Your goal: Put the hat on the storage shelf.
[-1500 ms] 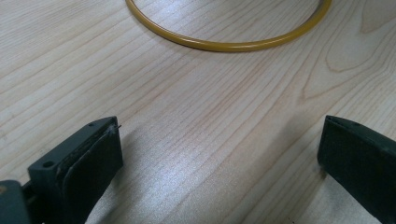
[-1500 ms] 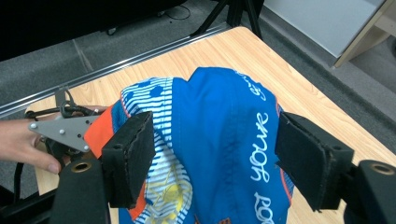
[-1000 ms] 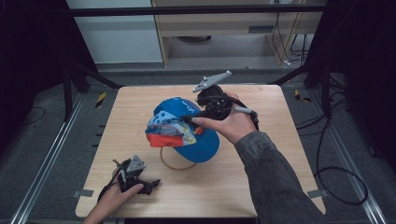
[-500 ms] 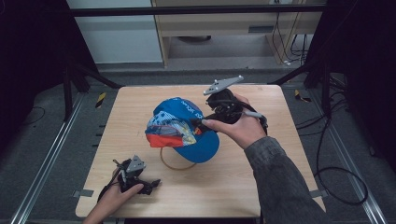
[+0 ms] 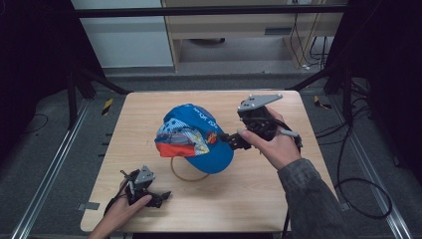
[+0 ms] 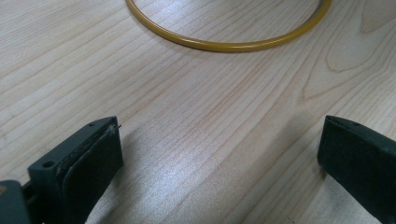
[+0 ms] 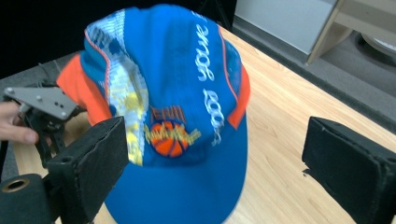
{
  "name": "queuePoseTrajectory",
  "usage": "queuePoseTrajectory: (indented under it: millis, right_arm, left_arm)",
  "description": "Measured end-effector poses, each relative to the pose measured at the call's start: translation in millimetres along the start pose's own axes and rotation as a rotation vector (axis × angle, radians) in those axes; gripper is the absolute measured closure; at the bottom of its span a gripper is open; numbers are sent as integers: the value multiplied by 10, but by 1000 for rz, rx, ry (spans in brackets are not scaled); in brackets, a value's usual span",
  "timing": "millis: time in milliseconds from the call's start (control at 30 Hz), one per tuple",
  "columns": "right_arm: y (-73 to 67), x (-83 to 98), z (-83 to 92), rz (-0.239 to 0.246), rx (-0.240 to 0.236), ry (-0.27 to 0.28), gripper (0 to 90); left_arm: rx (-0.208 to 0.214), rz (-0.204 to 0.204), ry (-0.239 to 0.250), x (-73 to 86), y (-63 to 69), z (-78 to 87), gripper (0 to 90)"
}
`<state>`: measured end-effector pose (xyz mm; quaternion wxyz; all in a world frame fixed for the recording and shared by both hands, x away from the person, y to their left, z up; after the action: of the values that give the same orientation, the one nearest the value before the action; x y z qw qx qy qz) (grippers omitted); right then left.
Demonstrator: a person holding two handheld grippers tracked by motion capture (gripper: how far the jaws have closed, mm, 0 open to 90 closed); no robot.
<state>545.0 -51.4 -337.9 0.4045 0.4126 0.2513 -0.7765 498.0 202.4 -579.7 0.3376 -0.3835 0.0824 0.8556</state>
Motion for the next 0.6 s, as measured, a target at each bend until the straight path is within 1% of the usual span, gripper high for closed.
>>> queuePoseTrajectory:
  millis: [67,133,200,500,600]
  right_arm:
    - [15,37,29,-6,2,3,70]
    - [54,99,71,-8,18,-3,72]
    - [71,141,103,-12,23,-5,72]
    - [75,284,305,-9,44,-4,70]
    - [89,363,366,-12,59,-6,69]
  left_arm:
    - [0,0,0,0,0,0,0]
    - [0,0,0,0,1,0,0]
    - [1,5,0,1,5,0,0]
    - [1,0,-4,4,3,3,0]
    - [1,0,-3,4,4,3,0]
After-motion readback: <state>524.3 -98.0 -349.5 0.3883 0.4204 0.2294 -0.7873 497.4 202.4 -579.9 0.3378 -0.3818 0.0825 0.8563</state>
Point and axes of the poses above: each handheld gripper's, and its own axes: z roughly backward along the jaws, x roughly out of its underside, y roughly to its right, the point moved 10 cm from there along -z, roughly forward along the jaws, and after that the axes turned 8 degrees about -x, right-handed, at the moved point
